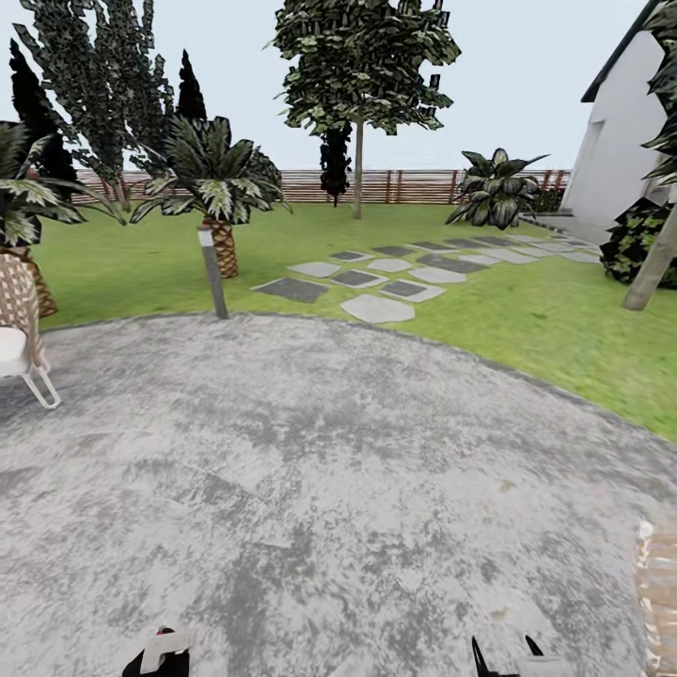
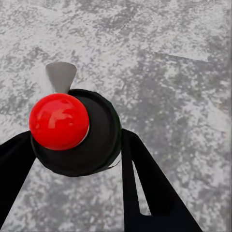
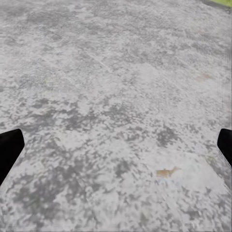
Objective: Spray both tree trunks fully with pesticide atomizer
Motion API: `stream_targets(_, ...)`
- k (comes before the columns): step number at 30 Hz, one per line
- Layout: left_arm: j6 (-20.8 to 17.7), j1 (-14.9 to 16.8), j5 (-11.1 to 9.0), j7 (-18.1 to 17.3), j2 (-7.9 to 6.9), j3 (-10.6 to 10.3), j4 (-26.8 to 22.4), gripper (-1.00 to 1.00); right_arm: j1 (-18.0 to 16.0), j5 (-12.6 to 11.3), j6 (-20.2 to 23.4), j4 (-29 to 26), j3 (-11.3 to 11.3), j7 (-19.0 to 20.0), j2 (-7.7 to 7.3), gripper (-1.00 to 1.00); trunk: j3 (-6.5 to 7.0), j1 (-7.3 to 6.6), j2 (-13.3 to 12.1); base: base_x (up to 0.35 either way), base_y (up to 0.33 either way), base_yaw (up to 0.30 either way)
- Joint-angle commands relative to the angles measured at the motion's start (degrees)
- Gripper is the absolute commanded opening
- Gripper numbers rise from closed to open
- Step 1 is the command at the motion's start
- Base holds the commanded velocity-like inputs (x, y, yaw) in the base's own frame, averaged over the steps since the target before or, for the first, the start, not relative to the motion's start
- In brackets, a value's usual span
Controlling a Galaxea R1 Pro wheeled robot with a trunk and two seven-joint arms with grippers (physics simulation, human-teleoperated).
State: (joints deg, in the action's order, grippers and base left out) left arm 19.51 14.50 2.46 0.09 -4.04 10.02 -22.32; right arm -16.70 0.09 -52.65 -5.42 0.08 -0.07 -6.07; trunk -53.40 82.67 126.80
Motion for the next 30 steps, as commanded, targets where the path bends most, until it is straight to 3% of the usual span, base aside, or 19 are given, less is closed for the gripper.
stream_targets(1,0.00,0.00,0.00,0.00,0.00,0.00,-0.01,-1.00,0.00,0.00,-0.10,0.06,0.00,-0.04,0.00,1.00,0.00,0.00,0.00,0.338,-0.077,0.000)
stream_targets(11,0.00,0.00,0.00,0.00,0.00,0.00,-0.01,-1.00,0.00,0.10,-0.24,0.46,0.01,0.10,0.10,1.00,0.00,0.00,0.00,0.339,-0.037,0.000)
stream_targets(15,0.00,0.00,0.00,0.00,0.00,0.00,-0.01,-1.00,0.00,0.19,-0.11,2.83,0.01,0.16,2.57,1.00,0.00,0.00,0.00,0.340,-0.001,0.000)
stream_targets(18,0.00,0.00,0.00,0.00,0.00,0.00,-0.01,-1.00,0.06,0.25,-0.02,3.71,0.01,0.16,3.51,1.00,0.00,0.00,0.00,0.340,0.000,0.000)
stream_targets(30,0.00,0.00,-0.17,-0.06,0.21,0.00,-0.01,-1.00,0.08,0.26,0.00,3.93,-0.04,-0.02,3.86,1.00,0.00,0.00,0.00,0.340,0.000,0.000)
